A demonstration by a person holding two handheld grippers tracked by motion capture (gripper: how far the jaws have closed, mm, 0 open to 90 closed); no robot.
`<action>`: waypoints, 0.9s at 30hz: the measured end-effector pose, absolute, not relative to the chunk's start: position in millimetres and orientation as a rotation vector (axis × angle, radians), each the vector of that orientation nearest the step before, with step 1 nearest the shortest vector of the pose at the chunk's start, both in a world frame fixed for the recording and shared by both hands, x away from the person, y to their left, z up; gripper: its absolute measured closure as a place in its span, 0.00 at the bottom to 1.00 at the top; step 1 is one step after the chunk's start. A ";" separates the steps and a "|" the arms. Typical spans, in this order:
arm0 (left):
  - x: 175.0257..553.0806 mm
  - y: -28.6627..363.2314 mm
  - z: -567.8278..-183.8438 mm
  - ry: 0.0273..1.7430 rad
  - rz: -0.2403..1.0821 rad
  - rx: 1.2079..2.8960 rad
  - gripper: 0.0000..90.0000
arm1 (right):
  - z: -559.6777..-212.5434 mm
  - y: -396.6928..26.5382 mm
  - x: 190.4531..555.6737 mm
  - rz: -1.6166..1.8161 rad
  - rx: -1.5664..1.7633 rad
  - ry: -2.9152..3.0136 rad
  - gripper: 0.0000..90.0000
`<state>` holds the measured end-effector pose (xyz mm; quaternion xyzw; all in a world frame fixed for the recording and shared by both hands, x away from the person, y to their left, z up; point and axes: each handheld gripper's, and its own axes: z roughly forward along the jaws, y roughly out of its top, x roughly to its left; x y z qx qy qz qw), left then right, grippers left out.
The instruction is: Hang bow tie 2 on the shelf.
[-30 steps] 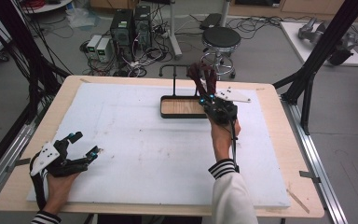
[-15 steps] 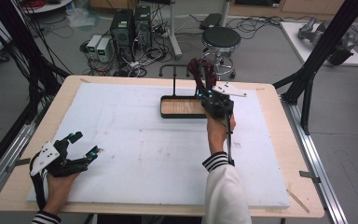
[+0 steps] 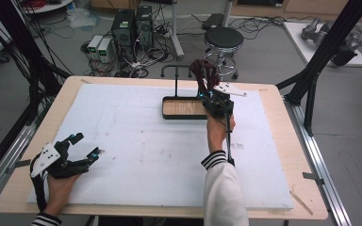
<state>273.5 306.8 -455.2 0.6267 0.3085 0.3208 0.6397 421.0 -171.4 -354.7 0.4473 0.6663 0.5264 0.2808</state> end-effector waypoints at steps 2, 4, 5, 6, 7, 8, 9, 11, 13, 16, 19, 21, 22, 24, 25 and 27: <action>273.5 306.8 -455.2 0.704 0.731 1.429 0.17 | -357.4 -170.3 423.5 1.416 1.209 1.791 0.92; 273.5 306.8 -455.2 0.704 0.732 1.429 0.17 | -360.5 -170.0 425.8 1.416 1.232 1.803 0.92; 273.6 306.8 -455.2 0.704 0.732 1.428 0.17 | -361.9 -170.1 426.8 1.422 1.245 1.805 0.92; 273.5 306.8 -455.2 0.704 0.732 1.428 0.17 | -363.0 -170.4 427.9 1.426 1.253 1.806 0.92; 273.6 306.8 -455.2 0.704 0.732 1.428 0.17 | -364.2 -170.7 429.0 1.437 1.261 1.806 0.92; 273.5 306.8 -455.1 0.704 0.731 1.429 0.17 | -365.4 -171.0 430.0 1.443 1.271 1.810 0.92; 273.5 306.8 -455.2 0.704 0.731 1.429 0.17 | -367.1 -171.4 431.3 1.449 1.288 1.815 0.92; 273.5 306.9 -455.1 0.704 0.731 1.429 0.17 | -369.8 -172.3 433.3 1.463 1.310 1.830 0.92; 273.5 306.8 -455.2 0.704 0.731 1.429 0.17 | -372.0 -172.6 434.8 1.471 1.332 1.835 0.92; 273.5 306.8 -455.1 0.704 0.732 1.429 0.17 | -374.7 -173.5 437.1 1.487 1.351 1.844 0.92; 273.5 306.8 -455.2 0.703 0.734 1.430 0.17 | -377.7 -173.9 438.9 1.486 1.376 1.871 0.92; 273.4 306.6 -455.2 0.703 0.733 1.429 0.17 | -379.4 -174.5 440.0 1.480 1.388 1.887 0.92; 273.5 306.5 -455.2 0.703 0.733 1.428 0.17 | -380.0 -174.4 440.1 1.476 1.402 1.887 0.92; 273.4 306.5 -455.2 0.703 0.733 1.428 0.17 | -381.1 -174.3 440.8 1.479 1.413 1.897 0.92; 273.4 306.5 -455.2 0.703 0.734 1.428 0.17 | -381.3 -174.3 440.9 1.475 1.415 1.897 0.92; 273.4 306.5 -455.2 0.703 0.733 1.428 0.17 | -382.3 -175.0 441.6 1.474 1.426 1.904 0.92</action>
